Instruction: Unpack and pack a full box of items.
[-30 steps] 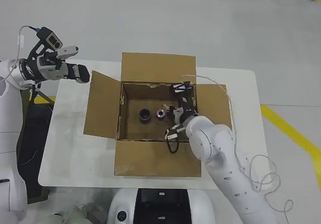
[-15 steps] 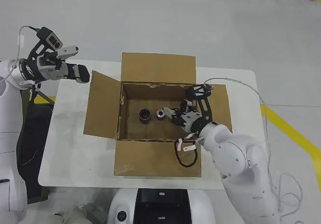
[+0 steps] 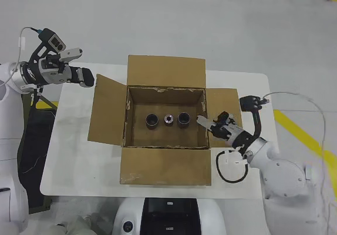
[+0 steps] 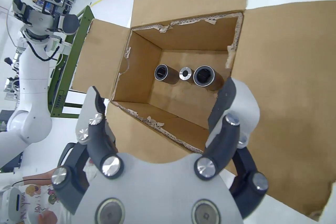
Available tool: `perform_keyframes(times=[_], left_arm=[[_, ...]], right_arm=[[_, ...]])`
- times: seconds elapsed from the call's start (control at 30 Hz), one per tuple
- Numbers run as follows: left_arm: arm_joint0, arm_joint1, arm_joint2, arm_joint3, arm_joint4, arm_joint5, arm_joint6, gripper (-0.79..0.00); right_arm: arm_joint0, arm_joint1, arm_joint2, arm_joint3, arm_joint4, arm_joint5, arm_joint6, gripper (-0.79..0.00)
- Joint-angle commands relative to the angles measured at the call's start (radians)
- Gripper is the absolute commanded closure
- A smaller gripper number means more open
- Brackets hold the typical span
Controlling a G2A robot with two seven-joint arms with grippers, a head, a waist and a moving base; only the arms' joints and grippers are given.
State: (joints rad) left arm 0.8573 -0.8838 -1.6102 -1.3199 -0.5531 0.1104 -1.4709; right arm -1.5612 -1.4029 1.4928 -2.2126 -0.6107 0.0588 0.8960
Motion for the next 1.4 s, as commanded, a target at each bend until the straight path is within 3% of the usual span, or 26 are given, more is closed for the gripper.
perform_keyframes(times=[0.0,0.23,0.53,0.9,1.37], left_arm=[[0.000,0.000,0.000,0.000,0.000,0.000,0.000,-0.785],[0.000,0.000,0.000,0.000,0.000,0.000,0.000,-0.785],[0.000,0.000,0.000,0.000,0.000,0.000,0.000,-0.785],[0.000,0.000,0.000,0.000,0.000,0.000,0.000,-0.785],[0.000,0.000,0.000,0.000,0.000,0.000,0.000,-0.785]], right_arm=[[-0.026,0.004,0.058,-0.001,0.060,-0.014,-0.007,-0.785],[-0.083,0.019,0.245,0.048,0.297,-0.072,-0.020,-0.785],[-0.093,0.039,0.376,0.136,0.411,-0.081,-0.010,-0.785],[-0.072,0.058,0.365,0.257,0.441,-0.068,0.014,-0.785],[-0.032,0.082,0.274,0.288,0.466,-0.111,0.094,-0.785]])
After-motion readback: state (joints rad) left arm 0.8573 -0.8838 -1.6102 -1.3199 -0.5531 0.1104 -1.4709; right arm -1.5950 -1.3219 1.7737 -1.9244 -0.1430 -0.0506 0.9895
